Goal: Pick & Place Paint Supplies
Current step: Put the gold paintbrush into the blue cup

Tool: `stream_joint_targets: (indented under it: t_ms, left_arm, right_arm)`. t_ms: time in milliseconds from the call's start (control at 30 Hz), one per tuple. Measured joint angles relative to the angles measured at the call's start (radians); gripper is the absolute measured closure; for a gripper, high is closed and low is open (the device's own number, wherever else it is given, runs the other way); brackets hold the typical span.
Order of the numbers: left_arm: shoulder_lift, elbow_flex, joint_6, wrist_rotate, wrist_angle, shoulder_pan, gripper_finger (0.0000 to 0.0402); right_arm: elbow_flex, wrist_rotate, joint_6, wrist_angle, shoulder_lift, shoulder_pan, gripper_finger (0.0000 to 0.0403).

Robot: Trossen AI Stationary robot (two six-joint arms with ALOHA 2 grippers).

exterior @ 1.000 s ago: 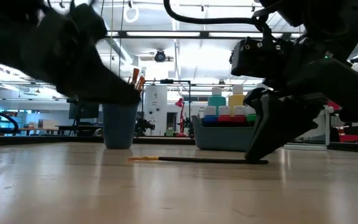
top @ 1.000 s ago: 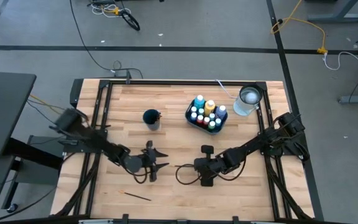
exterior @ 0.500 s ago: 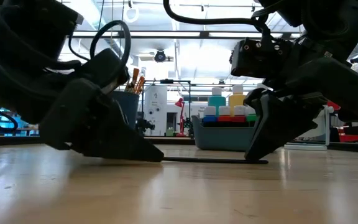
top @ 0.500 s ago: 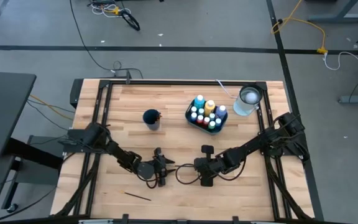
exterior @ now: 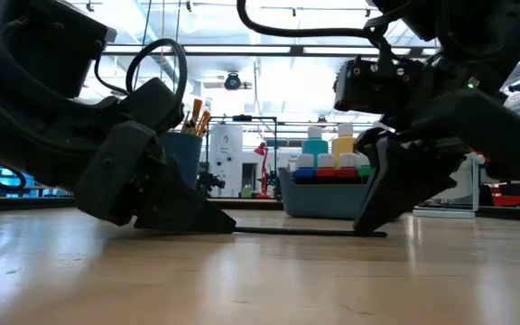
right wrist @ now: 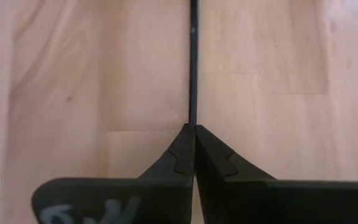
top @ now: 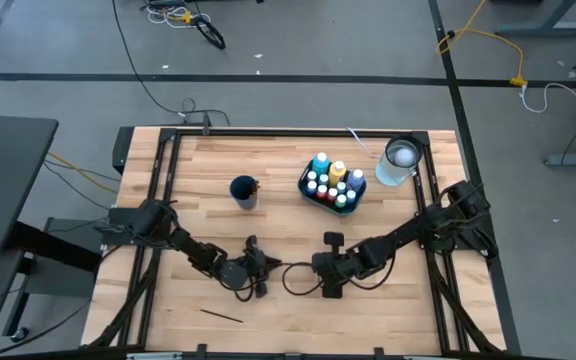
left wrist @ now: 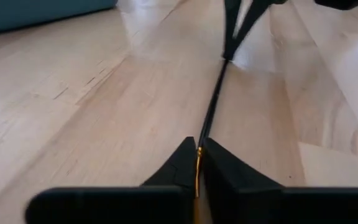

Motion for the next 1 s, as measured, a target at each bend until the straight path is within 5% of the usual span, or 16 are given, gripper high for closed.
stream_joint_targets:
  t_ms: [267, 567, 800, 1000]
  left_arm:
    - [0.004, -0.006, 0.054, 0.013, 0.032, -0.001, 0.0384]
    - [0.006, -0.007, 0.128, 0.040, 0.069, 0.000, 0.0392]
    - [0.008, -0.006, 0.214, 0.070, 0.122, 0.003, 0.0392]
    - [0.009, -0.005, 0.248, 0.087, 0.150, 0.013, 0.0393]
  right_arm:
    - [-0.004, 0.044, -0.029, 0.023, -0.009, 0.002, 0.0390]
    - [-0.002, 0.029, -0.100, 0.206, -0.083, 0.001, 0.0312]
    - [-0.001, -0.095, -0.111, 0.331, -0.042, -0.074, 0.0250]
    - [-0.001, -0.188, -0.108, 0.339, 0.029, -0.138, 0.0240]
